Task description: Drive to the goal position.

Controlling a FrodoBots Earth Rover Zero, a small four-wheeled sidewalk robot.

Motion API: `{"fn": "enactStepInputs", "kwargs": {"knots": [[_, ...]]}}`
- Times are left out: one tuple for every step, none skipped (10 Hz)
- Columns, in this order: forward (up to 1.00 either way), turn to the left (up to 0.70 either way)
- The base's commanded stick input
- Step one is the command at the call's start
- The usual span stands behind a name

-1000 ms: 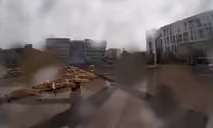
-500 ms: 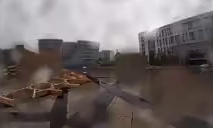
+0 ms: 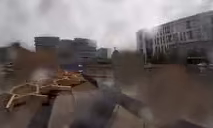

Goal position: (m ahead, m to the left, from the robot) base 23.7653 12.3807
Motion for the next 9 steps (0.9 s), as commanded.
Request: {"fn": "enactStepInputs", "kwargs": {"knots": [[1.00, 0.00], [1.00, 0.00], [1.00, 0.00], [1.00, 0.00], [1.00, 0.00], [1.00, 0.00], [1.00, 0.00], [1.00, 0.00], [1.00, 0.00]]}}
